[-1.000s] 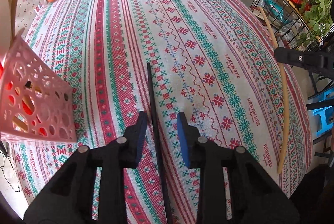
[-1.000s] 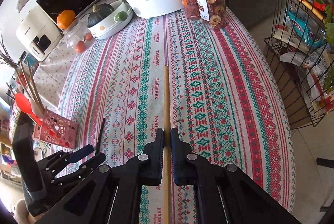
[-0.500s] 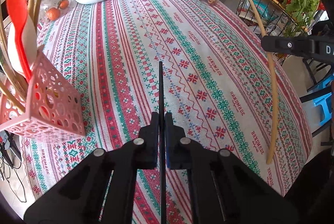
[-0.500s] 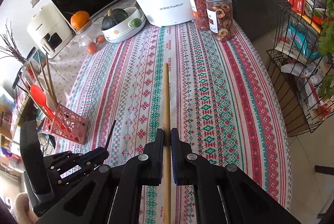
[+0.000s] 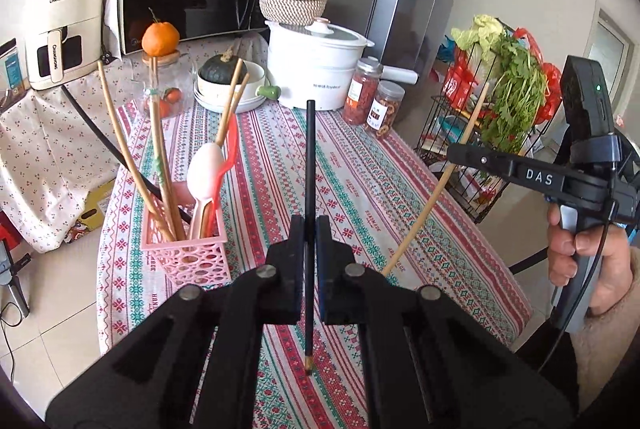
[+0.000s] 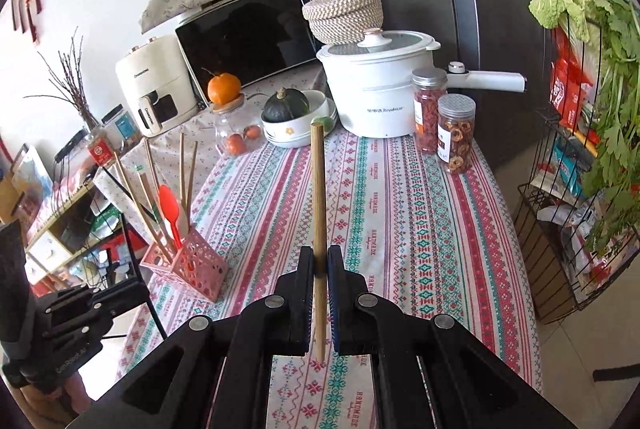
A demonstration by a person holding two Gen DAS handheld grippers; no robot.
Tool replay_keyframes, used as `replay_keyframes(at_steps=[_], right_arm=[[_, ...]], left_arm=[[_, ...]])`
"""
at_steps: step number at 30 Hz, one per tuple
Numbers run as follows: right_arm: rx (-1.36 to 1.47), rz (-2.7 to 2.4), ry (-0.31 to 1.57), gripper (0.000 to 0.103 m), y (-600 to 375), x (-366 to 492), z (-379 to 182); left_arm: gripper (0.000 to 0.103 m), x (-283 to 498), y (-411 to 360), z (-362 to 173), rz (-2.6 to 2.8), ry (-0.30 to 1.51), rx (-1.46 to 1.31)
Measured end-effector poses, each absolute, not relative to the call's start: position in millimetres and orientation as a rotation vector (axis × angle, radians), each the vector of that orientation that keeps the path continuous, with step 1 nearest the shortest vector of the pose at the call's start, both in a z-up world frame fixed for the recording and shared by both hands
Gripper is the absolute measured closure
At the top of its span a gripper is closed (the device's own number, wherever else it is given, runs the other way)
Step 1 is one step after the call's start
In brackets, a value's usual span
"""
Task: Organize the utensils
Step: 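Lower the black chopstick into the basket with the left while the right drops the wooden chopstick in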
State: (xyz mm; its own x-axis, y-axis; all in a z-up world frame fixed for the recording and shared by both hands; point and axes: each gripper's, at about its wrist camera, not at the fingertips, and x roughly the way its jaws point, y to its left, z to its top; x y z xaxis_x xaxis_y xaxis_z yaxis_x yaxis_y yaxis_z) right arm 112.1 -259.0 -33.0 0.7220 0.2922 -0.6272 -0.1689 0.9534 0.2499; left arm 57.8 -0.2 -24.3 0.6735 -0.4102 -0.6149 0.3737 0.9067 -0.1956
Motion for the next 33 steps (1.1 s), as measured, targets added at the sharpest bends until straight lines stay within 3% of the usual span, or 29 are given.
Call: replay_keyframes(at_steps=[12,22,33], right_arm=[[0.166,0.301,0.618,0.096,-234.1,107.7,-2.5],[0.158,0.322,0.632,0.096,-221.7,111.1,-7.8],[0.152,0.339,0.622,0.096,-212.7,110.5,-8.2]], left_arm=[[0.097,56.2,59.1,50.3,-0.354,0.419,-0.179],[0.097,62.5,83.6,53.2,-0.251,0.33,-0.199],[0.097,115.8,76.4,18.4,-0.235,0.498,-0.164]])
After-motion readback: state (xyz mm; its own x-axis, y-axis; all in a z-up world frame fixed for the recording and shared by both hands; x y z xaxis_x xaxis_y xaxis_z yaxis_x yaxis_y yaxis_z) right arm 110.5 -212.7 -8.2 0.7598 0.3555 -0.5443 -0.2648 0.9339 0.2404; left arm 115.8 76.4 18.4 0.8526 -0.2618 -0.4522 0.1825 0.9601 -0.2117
